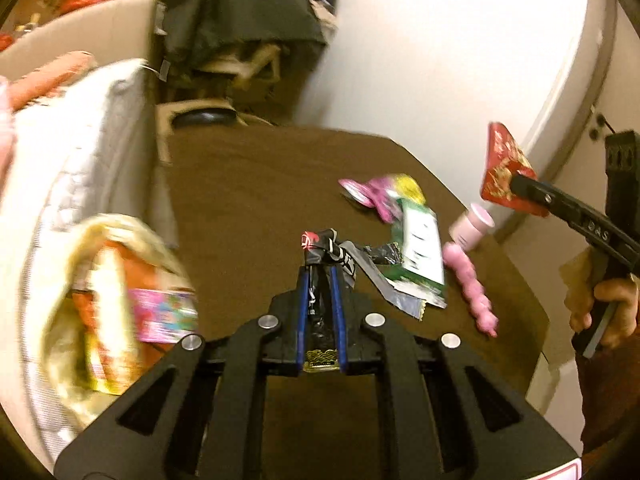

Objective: Collect trash
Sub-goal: 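Carry both items into the yellow trash bag and open both tools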

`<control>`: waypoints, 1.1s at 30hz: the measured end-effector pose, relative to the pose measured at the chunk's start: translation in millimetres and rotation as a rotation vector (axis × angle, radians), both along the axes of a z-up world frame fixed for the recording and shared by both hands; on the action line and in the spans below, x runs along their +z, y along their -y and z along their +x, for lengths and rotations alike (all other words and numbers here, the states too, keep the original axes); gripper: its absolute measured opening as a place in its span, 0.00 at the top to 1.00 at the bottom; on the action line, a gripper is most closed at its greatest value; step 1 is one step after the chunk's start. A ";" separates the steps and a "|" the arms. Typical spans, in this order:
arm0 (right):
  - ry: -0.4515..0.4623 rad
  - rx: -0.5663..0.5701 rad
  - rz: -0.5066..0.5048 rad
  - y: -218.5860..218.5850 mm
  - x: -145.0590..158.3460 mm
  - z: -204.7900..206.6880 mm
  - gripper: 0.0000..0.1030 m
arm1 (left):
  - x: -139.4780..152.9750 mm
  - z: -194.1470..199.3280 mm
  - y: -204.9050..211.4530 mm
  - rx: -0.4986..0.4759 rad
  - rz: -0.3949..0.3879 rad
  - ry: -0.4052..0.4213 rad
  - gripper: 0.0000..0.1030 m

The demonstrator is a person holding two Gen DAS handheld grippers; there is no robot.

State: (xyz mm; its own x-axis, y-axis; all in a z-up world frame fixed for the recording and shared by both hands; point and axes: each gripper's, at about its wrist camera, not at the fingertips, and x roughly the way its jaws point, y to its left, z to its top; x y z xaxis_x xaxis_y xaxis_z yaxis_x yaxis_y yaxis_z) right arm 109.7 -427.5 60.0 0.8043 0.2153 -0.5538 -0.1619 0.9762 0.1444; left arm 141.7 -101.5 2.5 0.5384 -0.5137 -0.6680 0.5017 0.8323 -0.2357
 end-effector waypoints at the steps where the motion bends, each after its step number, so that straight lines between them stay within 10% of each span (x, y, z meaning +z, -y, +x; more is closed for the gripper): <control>1: 0.004 0.021 0.002 -11.0 2.0 4.8 0.81 | 4.2 2.3 -14.1 0.030 0.008 0.017 0.90; 15: -0.072 0.297 0.033 -162.3 -15.6 71.0 0.81 | -26.2 27.6 -178.1 0.292 0.018 -0.094 0.90; 33: -0.381 0.519 -0.030 -282.8 -125.6 158.3 0.81 | -91.7 58.2 -198.1 0.279 0.029 -0.254 0.90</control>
State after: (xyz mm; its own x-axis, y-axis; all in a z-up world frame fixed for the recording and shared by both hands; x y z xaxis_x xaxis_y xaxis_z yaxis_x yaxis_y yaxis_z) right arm 268.0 -144.7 -65.6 0.3455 0.5032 -0.7921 -0.5570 0.7892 0.2585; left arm 199.9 96.6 -89.2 0.4701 -0.3500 -0.8102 0.1837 0.9367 -0.2980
